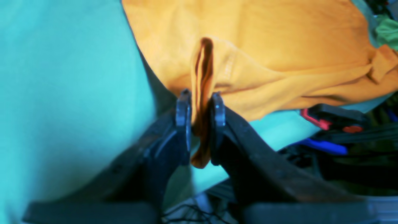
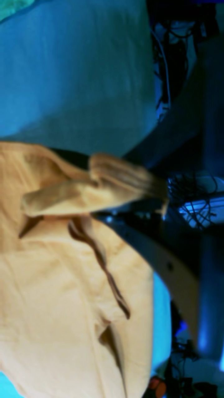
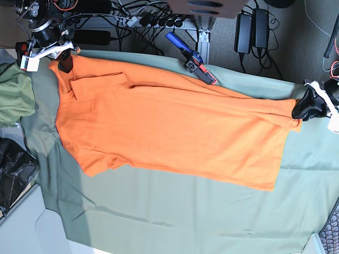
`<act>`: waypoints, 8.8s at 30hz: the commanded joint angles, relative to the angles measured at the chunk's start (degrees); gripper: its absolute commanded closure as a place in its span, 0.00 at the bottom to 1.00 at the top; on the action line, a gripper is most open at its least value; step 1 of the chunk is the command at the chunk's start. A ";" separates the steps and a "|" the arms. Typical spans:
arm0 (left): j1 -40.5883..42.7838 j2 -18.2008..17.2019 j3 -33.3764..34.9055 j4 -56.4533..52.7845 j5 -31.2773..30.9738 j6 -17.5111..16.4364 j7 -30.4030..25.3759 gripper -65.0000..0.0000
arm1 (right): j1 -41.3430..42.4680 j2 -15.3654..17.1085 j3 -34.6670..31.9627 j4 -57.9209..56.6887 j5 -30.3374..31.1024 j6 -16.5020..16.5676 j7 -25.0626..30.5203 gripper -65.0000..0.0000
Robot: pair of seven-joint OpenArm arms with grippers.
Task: Fold the T-shirt properly
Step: 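Pull the folded shirt taut with both grippers, then release, then grasp the shirt's opposite edge with both grippers and fold it over, then hold the shirt ends with both grippers and smooth the long fold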
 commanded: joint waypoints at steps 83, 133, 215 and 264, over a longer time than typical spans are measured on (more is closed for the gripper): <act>-47.67 4.81 26.05 -45.81 14.51 -0.97 -13.86 0.45 | 64.26 -3.93 -21.03 -53.44 -19.21 8.55 0.81 0.43; -30.69 -6.03 24.30 -21.94 6.78 -0.97 -3.50 1.00 | 38.49 4.79 -16.00 -21.59 -10.80 8.76 -6.05 1.00; -23.89 -8.79 24.04 -16.85 -0.07 -0.97 5.84 0.92 | 21.18 3.19 -14.95 1.88 -11.23 10.12 -8.00 1.00; -16.55 -0.72 15.85 -16.87 -12.48 -0.97 9.99 0.48 | 15.39 2.84 -14.25 3.13 -14.05 10.08 -7.56 0.45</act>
